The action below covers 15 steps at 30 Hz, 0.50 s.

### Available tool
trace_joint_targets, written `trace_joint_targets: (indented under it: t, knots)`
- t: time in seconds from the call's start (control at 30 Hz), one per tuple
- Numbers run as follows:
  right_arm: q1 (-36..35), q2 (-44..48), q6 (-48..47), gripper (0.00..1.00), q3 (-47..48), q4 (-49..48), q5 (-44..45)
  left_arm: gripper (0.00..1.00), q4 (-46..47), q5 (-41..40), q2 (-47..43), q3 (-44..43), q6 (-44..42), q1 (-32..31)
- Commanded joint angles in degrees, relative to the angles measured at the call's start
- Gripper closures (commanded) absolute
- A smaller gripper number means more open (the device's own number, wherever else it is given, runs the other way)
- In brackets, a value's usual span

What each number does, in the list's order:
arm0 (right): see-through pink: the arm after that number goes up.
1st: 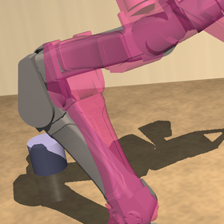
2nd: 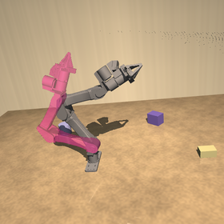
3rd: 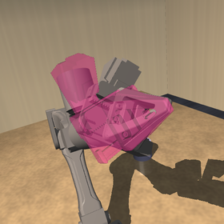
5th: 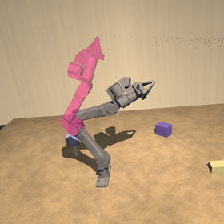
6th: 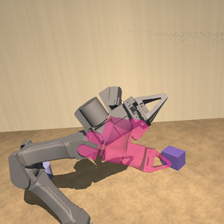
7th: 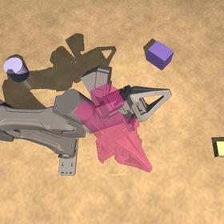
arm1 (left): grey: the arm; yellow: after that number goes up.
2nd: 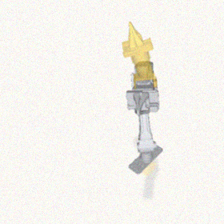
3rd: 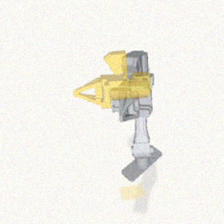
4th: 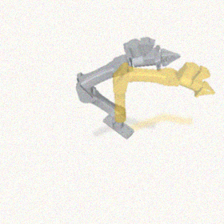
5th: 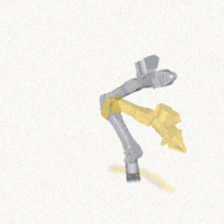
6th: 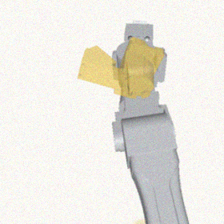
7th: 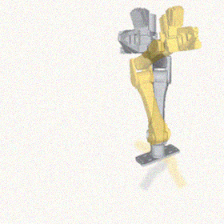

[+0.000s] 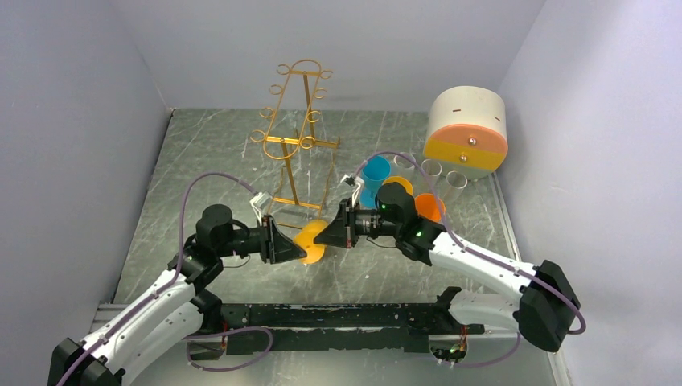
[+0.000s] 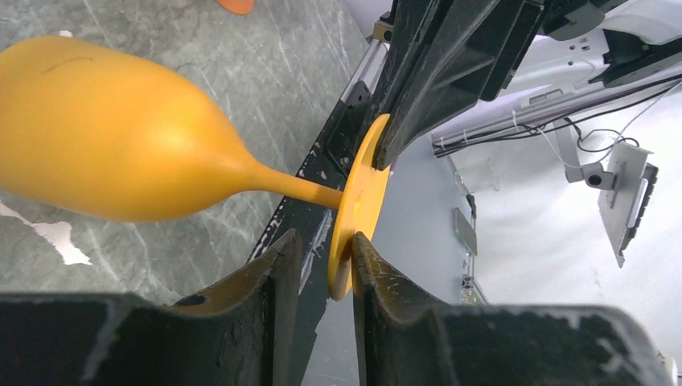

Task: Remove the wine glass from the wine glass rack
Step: Place the wine glass at the center of the board.

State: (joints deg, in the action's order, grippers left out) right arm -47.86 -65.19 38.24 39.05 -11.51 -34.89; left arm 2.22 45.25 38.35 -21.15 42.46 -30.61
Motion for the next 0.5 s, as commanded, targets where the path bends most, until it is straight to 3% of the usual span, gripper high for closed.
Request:
trace_joint_targets:
  t: [0.0,0.17,0.27,0.47]
  knots:
    - [-0.28,2.45,-0.57,1.0,-1.42,-2.44,-0.82,0.67,6.55,0.79,0.71,1.53,2.55,-1.86]
    - [-0.39,3.11,-1.24,1.0,-1.66,-1.66,-2.42,0.78,10.8,-0.25,3.08,0.8,3.35,-4.81]
    - [-0.36,4.3,-1.69,0.9,-1.75,-0.02,-0.64,0.92,8.03,-0.97,3.57,-0.65,1.18,-5.19]
    - [-0.31,8.11,-2.37,0.68,-2.98,-0.06,4.0,0.93,5.32,-0.73,3.08,-1.37,-1.8,-5.35]
